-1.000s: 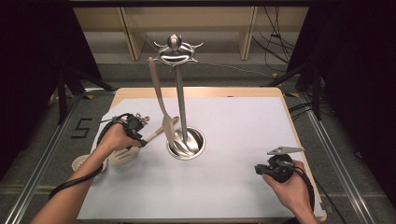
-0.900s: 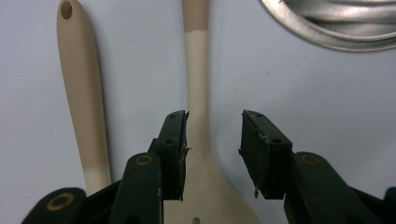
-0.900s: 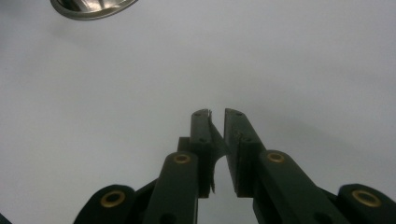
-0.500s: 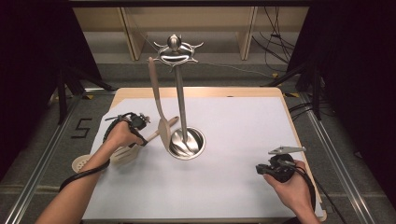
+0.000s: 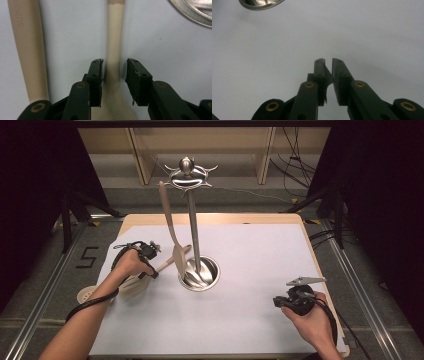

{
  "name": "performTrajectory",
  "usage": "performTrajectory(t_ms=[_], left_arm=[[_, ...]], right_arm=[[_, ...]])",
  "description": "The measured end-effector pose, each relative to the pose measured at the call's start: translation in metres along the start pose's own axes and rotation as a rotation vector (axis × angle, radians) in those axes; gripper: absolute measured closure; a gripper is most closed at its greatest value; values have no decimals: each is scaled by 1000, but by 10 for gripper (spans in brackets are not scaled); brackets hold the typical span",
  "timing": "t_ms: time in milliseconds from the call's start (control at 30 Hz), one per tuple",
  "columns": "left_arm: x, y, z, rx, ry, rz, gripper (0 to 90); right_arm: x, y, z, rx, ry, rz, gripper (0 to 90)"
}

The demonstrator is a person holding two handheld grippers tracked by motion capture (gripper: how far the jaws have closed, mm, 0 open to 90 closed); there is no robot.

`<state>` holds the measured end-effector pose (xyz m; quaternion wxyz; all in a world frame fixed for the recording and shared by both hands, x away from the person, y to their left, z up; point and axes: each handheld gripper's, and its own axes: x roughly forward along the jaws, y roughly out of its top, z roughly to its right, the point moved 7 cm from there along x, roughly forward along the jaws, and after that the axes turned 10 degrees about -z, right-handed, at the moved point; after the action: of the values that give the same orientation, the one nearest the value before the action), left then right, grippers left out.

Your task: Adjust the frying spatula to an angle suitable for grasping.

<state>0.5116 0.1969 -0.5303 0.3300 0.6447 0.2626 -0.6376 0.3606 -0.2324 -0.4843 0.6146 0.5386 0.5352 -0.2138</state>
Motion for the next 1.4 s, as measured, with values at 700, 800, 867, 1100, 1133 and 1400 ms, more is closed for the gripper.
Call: performTrajectory(t_ms=[700, 800, 867, 1100, 1133, 1400], left_arm=[[1, 3, 11, -121, 26, -72, 770], [-3, -1, 11, -141, -8, -82, 771], [-3, -4, 12, -159, -17, -61, 772], [-2, -11, 14, -163, -29, 28, 773], [-1, -12, 15, -175, -32, 56, 773], [-8, -21, 10, -107, -11, 110, 773]], right_arm=[[-2, -4, 1, -1, 11, -28, 822], [-1, -2, 1, 2, 20, -9, 822], [-1, -2, 0, 6, 19, -2, 822], [-1, -1, -1, 6, 16, 2, 824], [-1, -1, -1, 9, 17, 6, 824], [-1, -1, -2, 6, 15, 5, 826]])
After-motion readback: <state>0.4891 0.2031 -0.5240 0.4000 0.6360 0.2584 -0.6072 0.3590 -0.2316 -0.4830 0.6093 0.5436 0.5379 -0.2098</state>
